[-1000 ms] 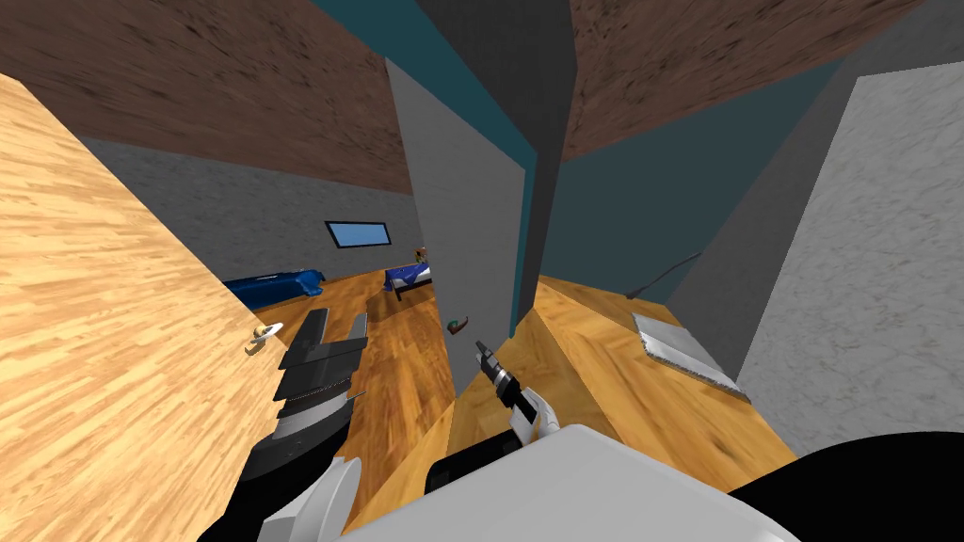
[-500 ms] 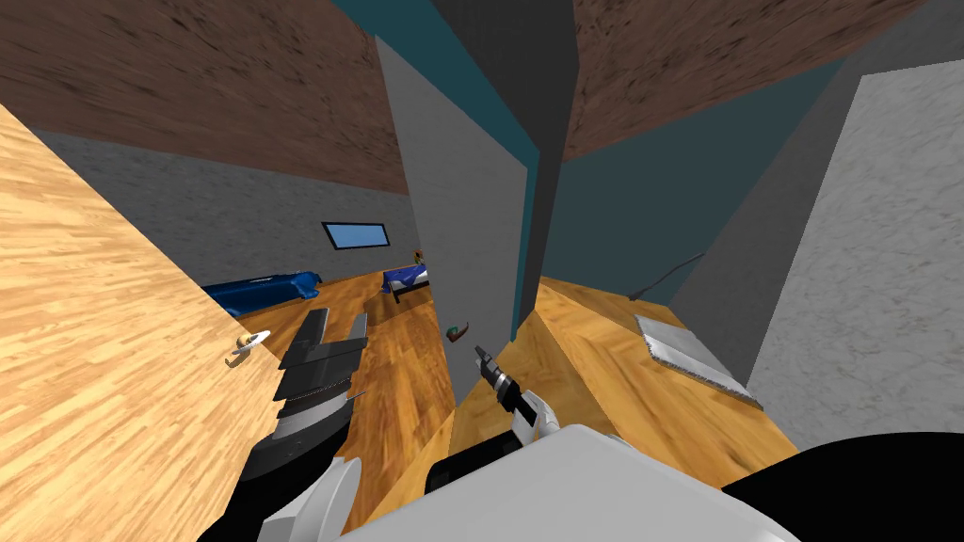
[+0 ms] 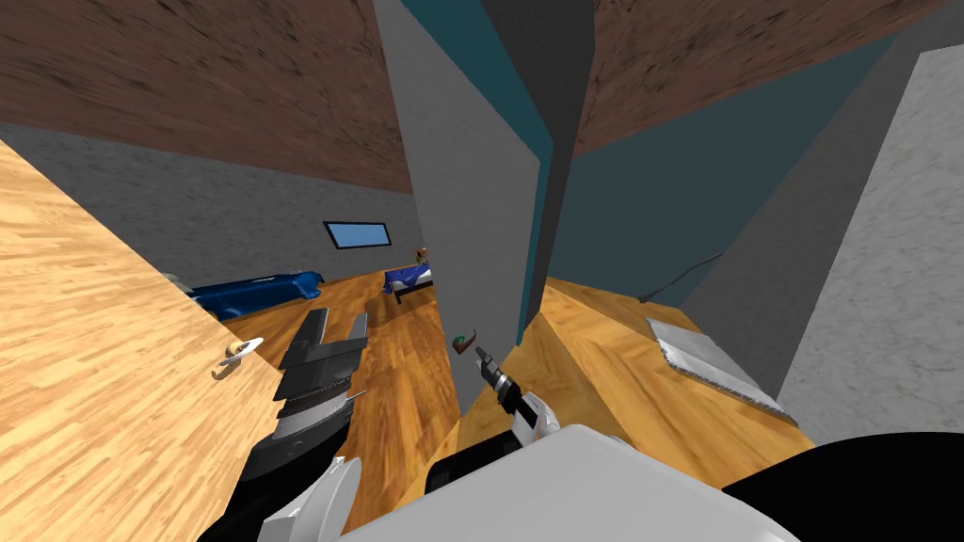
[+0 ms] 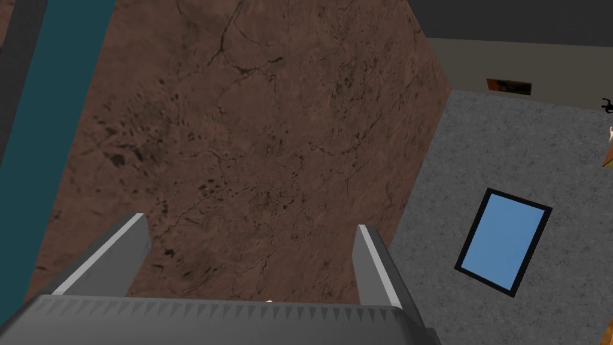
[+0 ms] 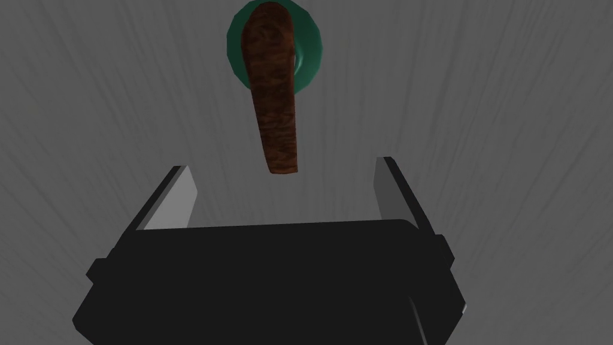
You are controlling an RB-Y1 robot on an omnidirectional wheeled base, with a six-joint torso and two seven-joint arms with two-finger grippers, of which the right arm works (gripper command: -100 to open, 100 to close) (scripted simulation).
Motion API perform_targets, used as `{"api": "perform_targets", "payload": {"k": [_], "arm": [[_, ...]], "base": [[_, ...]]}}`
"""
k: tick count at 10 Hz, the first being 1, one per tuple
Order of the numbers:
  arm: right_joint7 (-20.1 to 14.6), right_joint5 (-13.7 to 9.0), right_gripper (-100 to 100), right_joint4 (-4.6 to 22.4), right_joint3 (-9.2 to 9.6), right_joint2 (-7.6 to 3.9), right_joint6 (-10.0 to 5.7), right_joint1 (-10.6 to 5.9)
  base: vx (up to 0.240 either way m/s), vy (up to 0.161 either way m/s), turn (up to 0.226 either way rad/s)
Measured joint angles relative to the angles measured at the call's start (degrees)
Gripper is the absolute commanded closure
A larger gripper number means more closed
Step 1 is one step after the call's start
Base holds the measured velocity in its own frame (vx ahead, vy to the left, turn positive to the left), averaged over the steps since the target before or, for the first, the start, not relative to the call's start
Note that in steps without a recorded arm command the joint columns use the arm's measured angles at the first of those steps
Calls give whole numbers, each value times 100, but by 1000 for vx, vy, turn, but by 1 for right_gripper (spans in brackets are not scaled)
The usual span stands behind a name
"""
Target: Push the door open
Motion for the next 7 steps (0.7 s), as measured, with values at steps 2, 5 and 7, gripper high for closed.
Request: {"api": "perform_targets", "payload": {"k": [2,5,7], "arm": [[33,-9,-100,45,-23,19,-37,9],[85,-21,-100,87,-56,52,-86,36],[86,-21,100,86,-57,53,-87,33]], "base": [[196,98,26],[147,61,19],[-18,-8,4]]}}
